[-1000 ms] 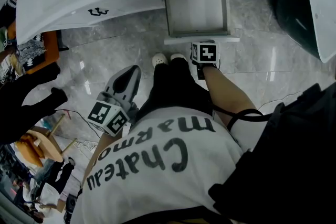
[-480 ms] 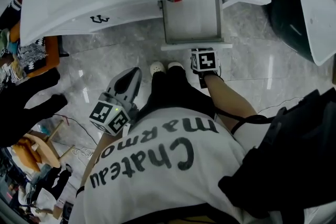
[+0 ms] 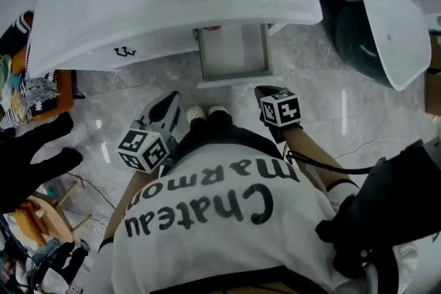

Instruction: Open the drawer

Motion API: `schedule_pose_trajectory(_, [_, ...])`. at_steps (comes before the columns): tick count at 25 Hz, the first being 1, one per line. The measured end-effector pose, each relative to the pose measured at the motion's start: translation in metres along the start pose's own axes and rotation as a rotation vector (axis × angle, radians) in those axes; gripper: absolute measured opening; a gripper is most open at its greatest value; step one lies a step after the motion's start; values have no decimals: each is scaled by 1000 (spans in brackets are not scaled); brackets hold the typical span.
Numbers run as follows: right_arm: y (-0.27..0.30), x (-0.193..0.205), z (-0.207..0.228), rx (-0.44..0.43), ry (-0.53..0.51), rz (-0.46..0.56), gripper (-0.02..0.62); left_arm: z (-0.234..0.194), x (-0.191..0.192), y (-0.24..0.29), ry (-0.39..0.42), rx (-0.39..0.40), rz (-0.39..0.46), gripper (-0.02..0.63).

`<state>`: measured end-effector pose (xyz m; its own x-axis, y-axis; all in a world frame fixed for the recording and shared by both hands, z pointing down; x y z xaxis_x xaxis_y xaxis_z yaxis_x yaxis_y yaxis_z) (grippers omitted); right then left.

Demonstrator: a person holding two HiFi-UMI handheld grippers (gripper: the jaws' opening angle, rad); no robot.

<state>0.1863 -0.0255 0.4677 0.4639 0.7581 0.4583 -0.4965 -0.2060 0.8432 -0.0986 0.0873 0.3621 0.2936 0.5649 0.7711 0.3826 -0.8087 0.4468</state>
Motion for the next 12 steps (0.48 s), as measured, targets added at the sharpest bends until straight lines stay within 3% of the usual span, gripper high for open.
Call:
schedule_pose_trajectory(6, [-79,-66,8,-36,105,354,11,8,-19,6,-18,-7,50,2])
schedule_pose_trajectory(12, [-160,-127,-3,-41,-5,656,11,33,-74,7,6,68,149,2])
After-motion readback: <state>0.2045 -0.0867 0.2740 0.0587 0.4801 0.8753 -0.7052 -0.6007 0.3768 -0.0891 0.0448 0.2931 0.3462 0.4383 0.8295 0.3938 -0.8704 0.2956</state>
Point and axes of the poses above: the fingertips, and each gripper's own axes: y forward along the fingers, z to its right, x out of its underside, the point moved 8 cm from there along -y, backward along the fingers, and after that the axes turned 1 degree about z, right-handed, at the moved point
